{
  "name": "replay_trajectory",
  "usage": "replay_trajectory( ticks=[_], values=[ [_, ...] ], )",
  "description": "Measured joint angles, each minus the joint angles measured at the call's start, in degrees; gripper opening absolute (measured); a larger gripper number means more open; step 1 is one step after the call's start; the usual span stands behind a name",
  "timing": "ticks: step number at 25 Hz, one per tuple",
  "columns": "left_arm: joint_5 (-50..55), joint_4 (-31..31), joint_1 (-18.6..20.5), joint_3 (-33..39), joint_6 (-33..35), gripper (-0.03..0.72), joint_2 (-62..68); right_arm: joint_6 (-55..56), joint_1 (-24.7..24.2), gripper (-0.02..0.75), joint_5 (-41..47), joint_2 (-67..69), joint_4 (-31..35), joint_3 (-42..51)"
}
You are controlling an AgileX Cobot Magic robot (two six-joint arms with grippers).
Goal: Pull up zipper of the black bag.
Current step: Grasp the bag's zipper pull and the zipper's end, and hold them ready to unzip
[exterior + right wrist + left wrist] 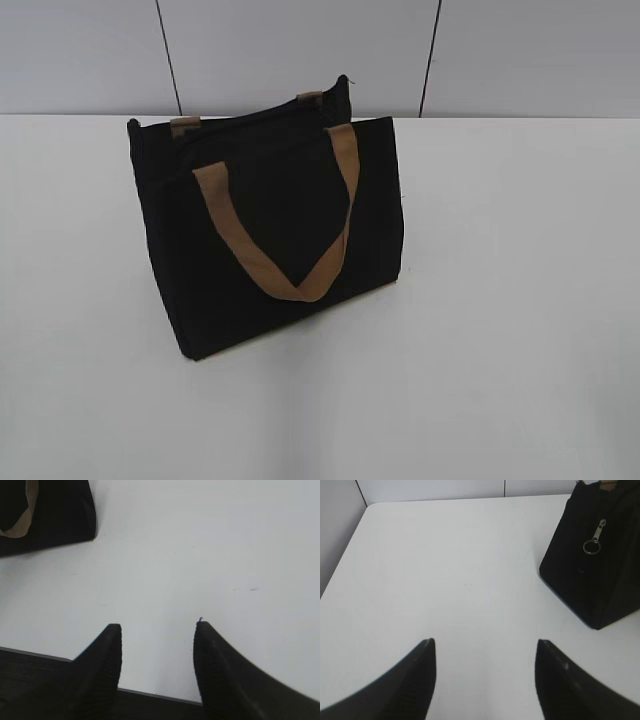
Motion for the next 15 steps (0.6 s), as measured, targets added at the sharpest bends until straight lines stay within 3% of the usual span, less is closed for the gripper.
replay_trajectory(
  ticks=[15],
  values=[
    [0.0, 0.0, 0.0, 0.0, 0.0, 0.467, 0.0, 0.0, 0.0, 0.358, 0.0, 0.0, 0.0, 0.0]
  ],
)
